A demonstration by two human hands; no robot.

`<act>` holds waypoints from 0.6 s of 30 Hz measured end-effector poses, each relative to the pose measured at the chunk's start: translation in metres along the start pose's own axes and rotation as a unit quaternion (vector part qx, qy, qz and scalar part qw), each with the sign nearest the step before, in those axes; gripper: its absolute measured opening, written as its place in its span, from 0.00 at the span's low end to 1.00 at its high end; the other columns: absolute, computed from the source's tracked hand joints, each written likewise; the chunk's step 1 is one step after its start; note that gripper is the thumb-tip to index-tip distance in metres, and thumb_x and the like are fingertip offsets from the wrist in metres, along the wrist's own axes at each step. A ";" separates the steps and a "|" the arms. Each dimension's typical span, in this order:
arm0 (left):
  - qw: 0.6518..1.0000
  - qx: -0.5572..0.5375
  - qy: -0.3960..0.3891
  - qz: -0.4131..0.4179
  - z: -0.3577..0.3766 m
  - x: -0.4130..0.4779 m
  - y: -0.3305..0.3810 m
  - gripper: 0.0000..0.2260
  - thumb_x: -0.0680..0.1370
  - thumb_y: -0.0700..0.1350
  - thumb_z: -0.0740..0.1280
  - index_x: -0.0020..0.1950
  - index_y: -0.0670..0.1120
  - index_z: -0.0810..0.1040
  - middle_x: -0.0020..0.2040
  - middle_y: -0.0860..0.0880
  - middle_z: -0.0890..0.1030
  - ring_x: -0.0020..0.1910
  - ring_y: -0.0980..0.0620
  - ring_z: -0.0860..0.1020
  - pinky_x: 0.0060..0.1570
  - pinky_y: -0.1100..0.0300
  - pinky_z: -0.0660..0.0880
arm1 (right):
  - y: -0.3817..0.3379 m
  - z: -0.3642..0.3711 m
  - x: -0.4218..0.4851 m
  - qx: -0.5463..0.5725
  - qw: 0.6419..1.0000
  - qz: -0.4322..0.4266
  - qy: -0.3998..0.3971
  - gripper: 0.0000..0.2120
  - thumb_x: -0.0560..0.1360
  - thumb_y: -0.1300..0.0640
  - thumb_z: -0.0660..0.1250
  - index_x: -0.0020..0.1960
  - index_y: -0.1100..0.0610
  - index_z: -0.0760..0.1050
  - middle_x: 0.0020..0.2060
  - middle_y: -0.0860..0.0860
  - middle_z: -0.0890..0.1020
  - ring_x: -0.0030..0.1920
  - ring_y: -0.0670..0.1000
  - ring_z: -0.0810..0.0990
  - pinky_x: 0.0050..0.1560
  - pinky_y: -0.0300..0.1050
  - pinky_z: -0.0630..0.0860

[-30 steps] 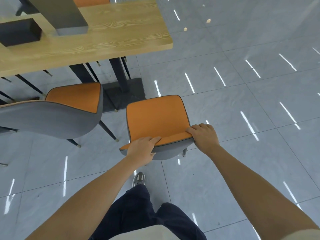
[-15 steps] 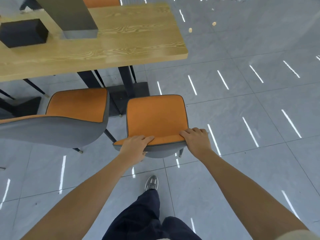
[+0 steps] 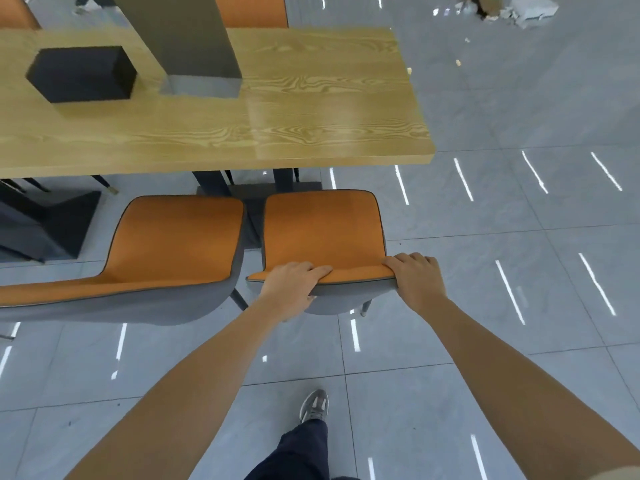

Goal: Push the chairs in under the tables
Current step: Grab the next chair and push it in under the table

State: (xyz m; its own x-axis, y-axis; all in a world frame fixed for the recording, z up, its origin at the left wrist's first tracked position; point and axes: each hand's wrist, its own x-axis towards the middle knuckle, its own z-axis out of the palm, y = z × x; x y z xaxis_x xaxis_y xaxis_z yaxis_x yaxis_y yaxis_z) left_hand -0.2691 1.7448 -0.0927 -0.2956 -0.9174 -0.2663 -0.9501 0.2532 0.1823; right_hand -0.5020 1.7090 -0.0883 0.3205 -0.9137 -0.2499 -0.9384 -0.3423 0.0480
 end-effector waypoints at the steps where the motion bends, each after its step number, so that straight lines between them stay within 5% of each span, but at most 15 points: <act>1: 1.000 -0.004 -0.002 0.010 -0.002 0.004 0.001 0.26 0.76 0.48 0.65 0.73 0.53 0.60 0.62 0.48 0.75 0.59 0.46 0.75 0.51 0.51 0.76 | 0.004 -0.002 0.003 -0.001 1.000 0.002 -0.006 0.18 0.75 0.62 0.62 0.63 0.51 0.69 0.58 0.51 0.78 0.58 0.56 0.74 0.60 0.50 0.68; 9: 0.999 -0.016 -0.006 0.028 0.009 0.001 0.014 0.26 0.77 0.47 0.65 0.72 0.51 0.60 0.62 0.47 0.75 0.58 0.46 0.75 0.51 0.53 0.75 | 0.009 -0.006 -0.007 -0.008 0.998 0.014 -0.067 0.17 0.76 0.59 0.62 0.64 0.52 0.68 0.59 0.51 0.77 0.61 0.55 0.74 0.62 0.48 0.68; 18: 1.000 -0.017 0.000 -0.017 0.002 -0.032 0.008 0.25 0.80 0.52 0.57 0.75 0.47 0.54 0.72 0.46 0.66 0.70 0.45 0.65 0.65 0.50 0.66 | -0.023 -0.022 -0.026 -0.003 0.996 0.048 -0.076 0.19 0.76 0.58 0.62 0.66 0.57 0.64 0.63 0.56 0.73 0.65 0.57 0.68 0.68 0.52 0.63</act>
State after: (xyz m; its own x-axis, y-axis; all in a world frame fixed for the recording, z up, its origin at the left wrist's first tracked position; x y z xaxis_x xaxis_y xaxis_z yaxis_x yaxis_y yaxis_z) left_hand -0.2676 1.7766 -0.0850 -0.2638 -0.9250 -0.2734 -0.9556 0.2121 0.2045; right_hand -0.4859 1.7356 -0.0621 0.2049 -0.8991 -0.3869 -0.9631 -0.2556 0.0838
